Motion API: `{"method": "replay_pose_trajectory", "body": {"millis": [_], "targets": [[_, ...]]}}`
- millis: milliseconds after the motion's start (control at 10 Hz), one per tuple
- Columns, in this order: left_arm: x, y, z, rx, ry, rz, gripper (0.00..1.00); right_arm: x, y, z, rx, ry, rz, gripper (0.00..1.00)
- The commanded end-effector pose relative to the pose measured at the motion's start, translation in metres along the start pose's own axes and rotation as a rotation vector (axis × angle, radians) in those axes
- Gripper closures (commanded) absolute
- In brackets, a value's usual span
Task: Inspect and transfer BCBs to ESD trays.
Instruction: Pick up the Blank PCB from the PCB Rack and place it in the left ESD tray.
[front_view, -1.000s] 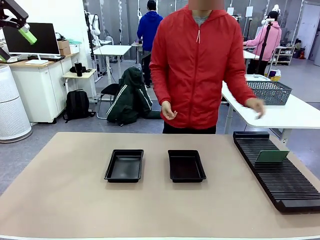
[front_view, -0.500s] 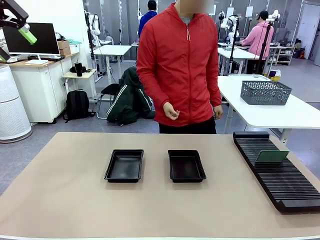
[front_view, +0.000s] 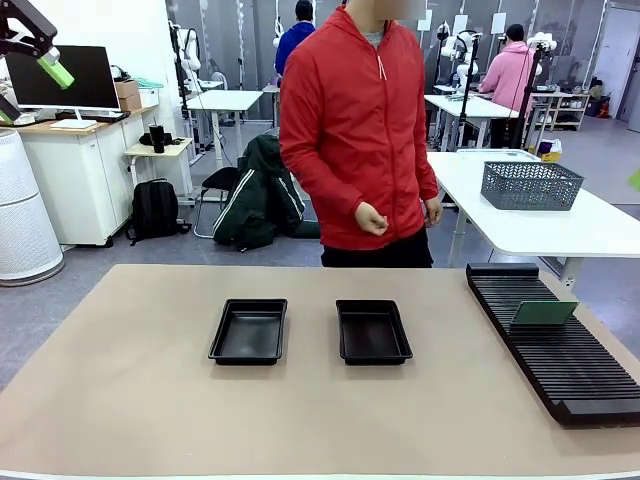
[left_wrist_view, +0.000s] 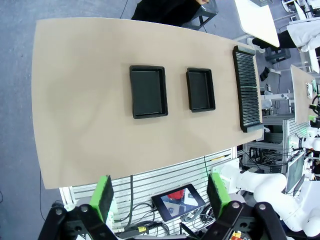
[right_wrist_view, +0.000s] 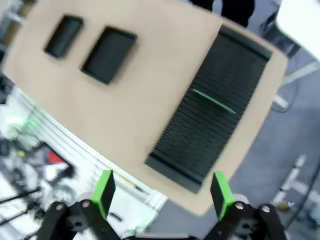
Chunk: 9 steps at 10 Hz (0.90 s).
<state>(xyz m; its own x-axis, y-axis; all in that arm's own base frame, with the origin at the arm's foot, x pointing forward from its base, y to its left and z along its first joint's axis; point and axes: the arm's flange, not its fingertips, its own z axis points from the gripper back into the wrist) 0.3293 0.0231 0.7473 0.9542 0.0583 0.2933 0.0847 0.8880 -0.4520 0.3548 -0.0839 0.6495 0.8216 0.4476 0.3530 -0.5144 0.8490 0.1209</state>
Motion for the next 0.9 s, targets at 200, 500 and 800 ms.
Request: {"method": "replay_pose_trajectory", "body": {"millis": [200,500,800], "targets": [[-0.002,0.0,-0.001,0.0,0.001,0.001,0.0,-0.004,-0.015,-0.088,-0.12,0.067,0.519,0.0],[-0.002,0.0,-0.001,0.0,0.001,0.001,0.0,0.004,-0.025,-0.142,-0.183,0.201,0.832,0.0],[-0.002,0.0,-0.001,0.0,0.001,0.001,0.0,0.013,-0.044,-0.194,-0.183,0.208,1.076,0.0]]}}
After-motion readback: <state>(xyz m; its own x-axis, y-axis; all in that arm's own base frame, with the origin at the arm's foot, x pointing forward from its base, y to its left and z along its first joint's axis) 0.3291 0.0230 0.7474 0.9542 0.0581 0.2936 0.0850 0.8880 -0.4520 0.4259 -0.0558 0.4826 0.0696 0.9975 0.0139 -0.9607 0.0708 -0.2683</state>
